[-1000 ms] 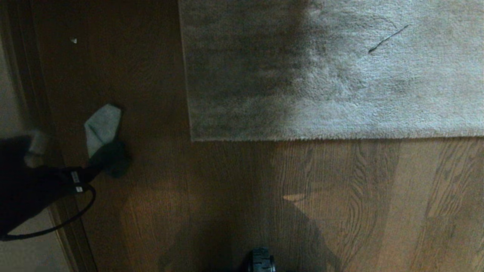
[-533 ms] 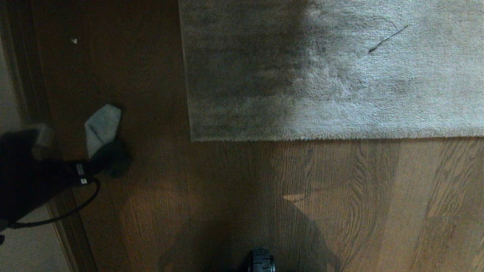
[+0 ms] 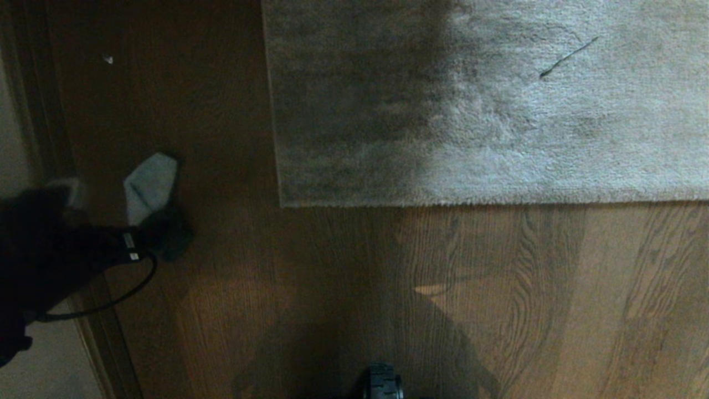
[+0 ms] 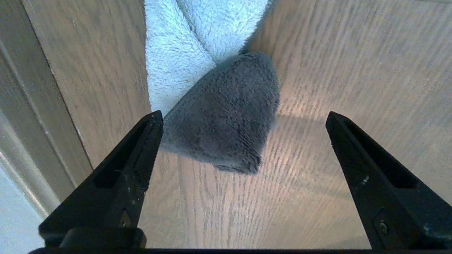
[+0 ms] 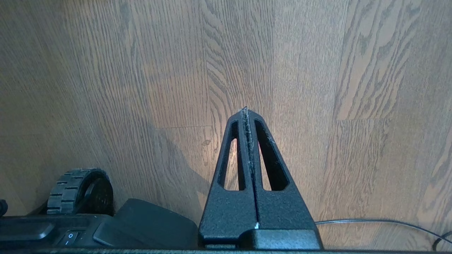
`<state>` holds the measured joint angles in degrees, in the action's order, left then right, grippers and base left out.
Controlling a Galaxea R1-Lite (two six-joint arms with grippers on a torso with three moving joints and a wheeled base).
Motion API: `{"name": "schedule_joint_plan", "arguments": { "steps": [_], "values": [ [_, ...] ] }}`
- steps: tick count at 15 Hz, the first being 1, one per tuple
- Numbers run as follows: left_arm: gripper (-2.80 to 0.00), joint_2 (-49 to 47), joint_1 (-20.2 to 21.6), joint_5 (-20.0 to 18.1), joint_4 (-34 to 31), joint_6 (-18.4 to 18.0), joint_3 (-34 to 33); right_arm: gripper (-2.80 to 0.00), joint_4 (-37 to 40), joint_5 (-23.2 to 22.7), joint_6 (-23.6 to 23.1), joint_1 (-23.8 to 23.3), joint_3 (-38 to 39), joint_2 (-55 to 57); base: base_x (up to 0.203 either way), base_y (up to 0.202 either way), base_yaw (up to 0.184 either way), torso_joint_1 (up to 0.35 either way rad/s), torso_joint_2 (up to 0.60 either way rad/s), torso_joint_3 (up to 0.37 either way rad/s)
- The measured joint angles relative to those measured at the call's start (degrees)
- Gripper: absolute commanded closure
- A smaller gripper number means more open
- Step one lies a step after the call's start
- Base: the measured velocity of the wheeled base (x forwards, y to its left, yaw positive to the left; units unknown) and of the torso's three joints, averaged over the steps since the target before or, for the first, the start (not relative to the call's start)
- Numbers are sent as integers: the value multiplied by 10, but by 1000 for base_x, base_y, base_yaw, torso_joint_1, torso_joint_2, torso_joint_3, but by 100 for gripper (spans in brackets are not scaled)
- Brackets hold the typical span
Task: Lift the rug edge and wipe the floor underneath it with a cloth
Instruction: Pick up the rag
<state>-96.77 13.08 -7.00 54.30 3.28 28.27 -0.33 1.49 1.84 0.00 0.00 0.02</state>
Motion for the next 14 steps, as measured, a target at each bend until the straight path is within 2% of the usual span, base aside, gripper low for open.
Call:
{"name": "schedule_joint_plan", "arguments": {
  "steps": [3,11,14],
  "values": [
    [-280,-23,0,-2,38,0,0,0,0,0,0,0,0,0,0,0,0,0,0,0],
    [-280,-46,4,-2,44,0,-4,0,0,0,0,0,0,0,0,0,0,0,0,0],
    [-280,-57,11,-3,69,0,-4,0,0,0,0,0,0,0,0,0,0,0,0,0]
  ]
}}
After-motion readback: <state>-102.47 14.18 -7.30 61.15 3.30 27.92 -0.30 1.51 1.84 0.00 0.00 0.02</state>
